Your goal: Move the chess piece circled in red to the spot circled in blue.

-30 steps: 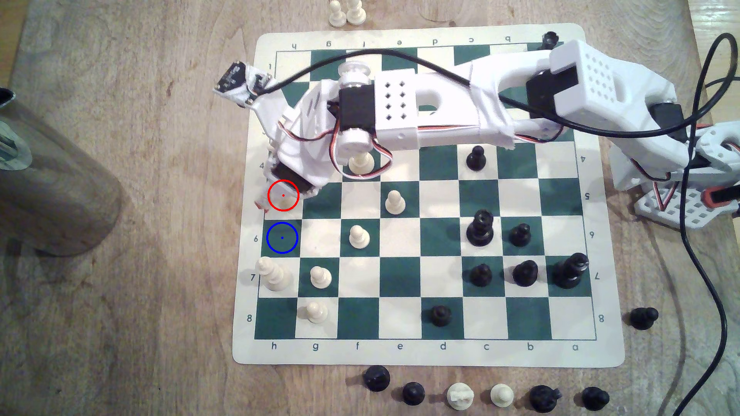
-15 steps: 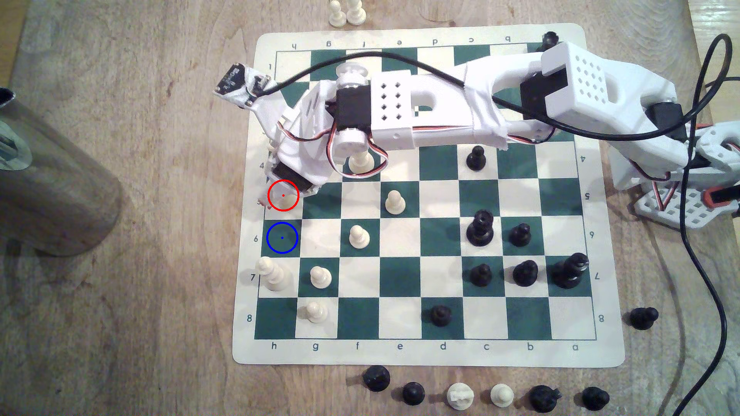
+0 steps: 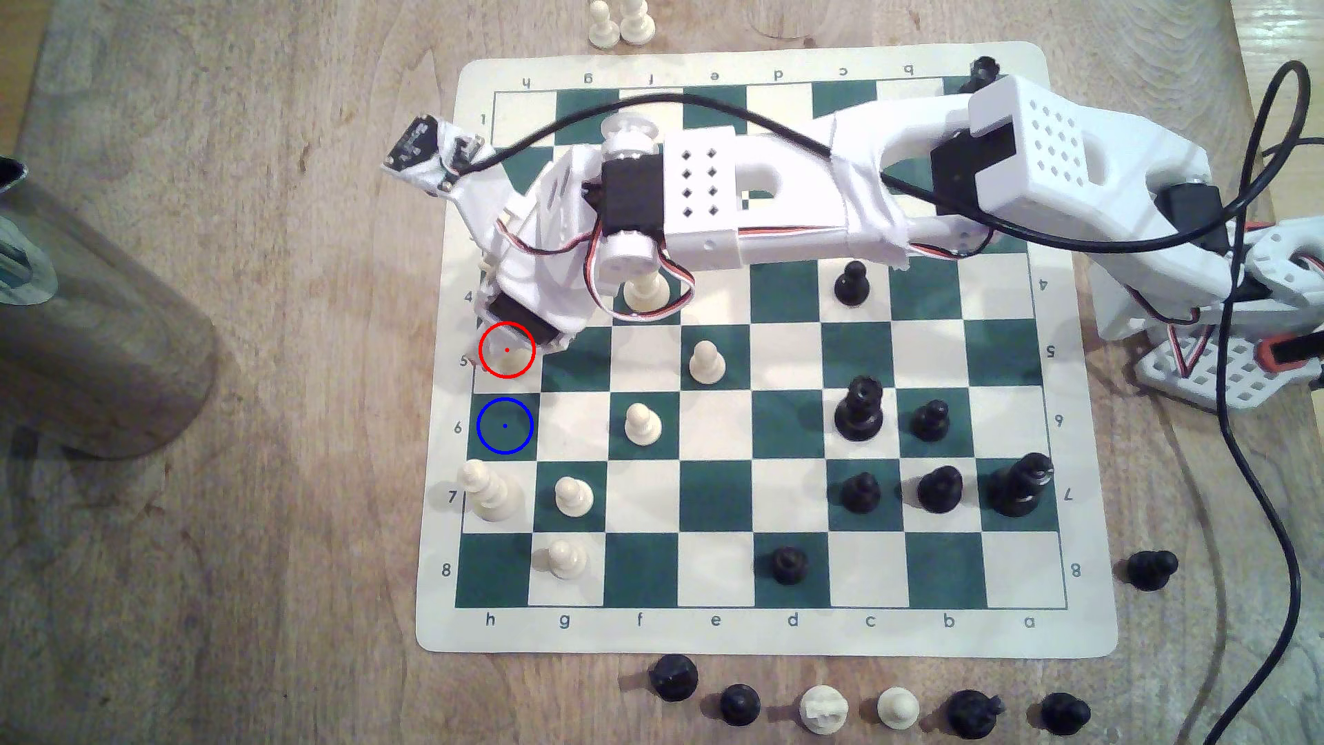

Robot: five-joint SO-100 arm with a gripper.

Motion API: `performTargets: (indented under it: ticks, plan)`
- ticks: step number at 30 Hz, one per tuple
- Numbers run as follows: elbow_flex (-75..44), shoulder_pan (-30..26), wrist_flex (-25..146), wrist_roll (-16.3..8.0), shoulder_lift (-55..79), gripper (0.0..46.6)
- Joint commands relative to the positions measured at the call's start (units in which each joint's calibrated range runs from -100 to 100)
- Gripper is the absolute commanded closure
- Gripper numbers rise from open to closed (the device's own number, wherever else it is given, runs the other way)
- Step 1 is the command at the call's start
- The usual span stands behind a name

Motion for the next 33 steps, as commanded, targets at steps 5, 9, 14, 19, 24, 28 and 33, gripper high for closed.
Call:
performTargets:
  ticks: [5, 9, 14, 19, 24, 28, 33]
  plan:
    - [-4.44, -0.79, -0.17, 0.15, -1.02, 30.6]
    - [-4.44, -0.72, -0.17, 0.15, -0.76, 31.1]
    - [-5.25, -0.72, -0.17, 0.15, -0.93, 31.4]
    - [-5.34, -0.95, -0.09, 0.24, -1.95, 35.5]
    - [-4.89, -1.11, 1.14, 0.78, -2.38, 43.5]
    - [-4.98, -1.19, 1.22, 0.78, -2.80, 43.8]
    - [-5.89, -1.26, 1.06, 0.34, -4.84, 43.8]
